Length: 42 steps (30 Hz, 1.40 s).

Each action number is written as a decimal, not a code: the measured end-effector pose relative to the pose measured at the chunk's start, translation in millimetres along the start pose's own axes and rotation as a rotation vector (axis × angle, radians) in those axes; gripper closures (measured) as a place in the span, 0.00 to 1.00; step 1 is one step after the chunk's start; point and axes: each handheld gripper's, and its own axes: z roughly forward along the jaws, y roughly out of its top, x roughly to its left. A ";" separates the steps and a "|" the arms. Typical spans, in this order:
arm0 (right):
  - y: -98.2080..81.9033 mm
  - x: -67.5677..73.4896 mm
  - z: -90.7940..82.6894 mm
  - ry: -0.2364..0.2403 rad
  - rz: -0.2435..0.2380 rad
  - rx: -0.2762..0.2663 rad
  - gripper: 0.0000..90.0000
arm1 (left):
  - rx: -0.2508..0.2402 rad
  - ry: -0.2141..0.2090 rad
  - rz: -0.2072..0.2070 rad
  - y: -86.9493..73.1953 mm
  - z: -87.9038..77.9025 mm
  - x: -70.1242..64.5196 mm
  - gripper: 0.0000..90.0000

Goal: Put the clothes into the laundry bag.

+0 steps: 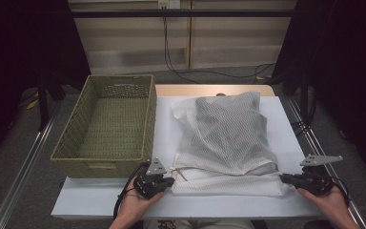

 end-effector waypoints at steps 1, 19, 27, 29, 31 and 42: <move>-1.2 0.2 0.1 -0.010 -0.010 0.003 0.99 | 0.013 -0.007 -0.001 -0.8 0.3 -0.6 0.99; 7.8 1.8 -1.8 0.047 0.023 -0.156 0.55 | -0.127 -0.043 -0.027 -3.1 -13.0 -9.1 0.52; 9.9 7.6 -8.1 0.079 0.041 -0.251 0.38 | -0.165 -0.033 -0.013 -11.9 -29.1 -14.7 0.32; 9.0 9.1 -10.3 0.079 0.044 -0.265 0.35 | -0.173 -0.024 -0.010 -13.9 -33.8 -15.4 0.29; 8.0 10.4 -11.7 0.085 0.054 -0.275 0.33 | -0.179 -0.014 -0.019 -15.9 -36.8 -13.4 0.27; 0.7 25.1 -28.5 0.092 0.091 -0.354 0.27 | -0.234 -0.023 0.003 -12.2 -43.4 -16.7 0.17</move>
